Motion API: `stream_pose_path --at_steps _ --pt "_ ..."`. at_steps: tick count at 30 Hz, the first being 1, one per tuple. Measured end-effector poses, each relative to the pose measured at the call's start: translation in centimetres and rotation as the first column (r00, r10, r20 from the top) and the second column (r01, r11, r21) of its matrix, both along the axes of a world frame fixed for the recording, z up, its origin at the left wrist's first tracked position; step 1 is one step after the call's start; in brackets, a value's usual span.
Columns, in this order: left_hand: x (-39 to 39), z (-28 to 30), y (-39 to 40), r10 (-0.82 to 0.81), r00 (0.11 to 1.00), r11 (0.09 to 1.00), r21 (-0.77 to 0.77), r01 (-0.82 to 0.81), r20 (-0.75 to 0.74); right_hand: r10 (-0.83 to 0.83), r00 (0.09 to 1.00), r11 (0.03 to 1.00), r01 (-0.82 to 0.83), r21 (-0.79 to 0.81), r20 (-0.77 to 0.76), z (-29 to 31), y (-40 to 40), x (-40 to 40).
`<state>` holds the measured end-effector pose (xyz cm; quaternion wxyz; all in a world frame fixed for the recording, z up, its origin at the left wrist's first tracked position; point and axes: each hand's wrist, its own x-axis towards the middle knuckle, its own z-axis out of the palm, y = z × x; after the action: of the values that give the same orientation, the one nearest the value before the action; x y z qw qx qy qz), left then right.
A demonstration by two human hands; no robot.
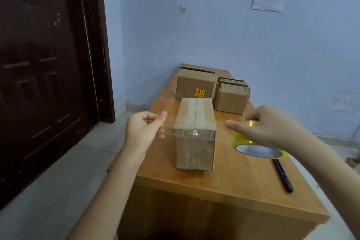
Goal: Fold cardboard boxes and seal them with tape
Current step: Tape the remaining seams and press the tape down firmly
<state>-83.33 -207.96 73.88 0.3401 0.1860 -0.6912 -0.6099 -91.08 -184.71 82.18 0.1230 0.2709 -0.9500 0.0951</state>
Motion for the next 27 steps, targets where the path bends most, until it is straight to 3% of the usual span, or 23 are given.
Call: stream_pose_path --at_steps 3,16,27 --pt "-0.5 -0.8 -0.3 -0.007 0.998 0.999 0.04 0.005 0.058 -0.013 0.999 0.992 0.009 0.124 0.031 -0.4 -0.6 -2.7" --pt "-1.1 -1.3 -1.4 -0.078 0.997 0.985 0.154 0.076 0.013 -0.007 0.969 0.978 -0.044 0.202 0.245 -0.1 -2.3 -5.6" --pt "-2.3 -1.9 -1.7 -0.111 0.993 0.982 0.156 0.103 0.049 -0.141 0.945 0.945 0.04 0.323 0.294 -0.5 -2.9 -6.2"
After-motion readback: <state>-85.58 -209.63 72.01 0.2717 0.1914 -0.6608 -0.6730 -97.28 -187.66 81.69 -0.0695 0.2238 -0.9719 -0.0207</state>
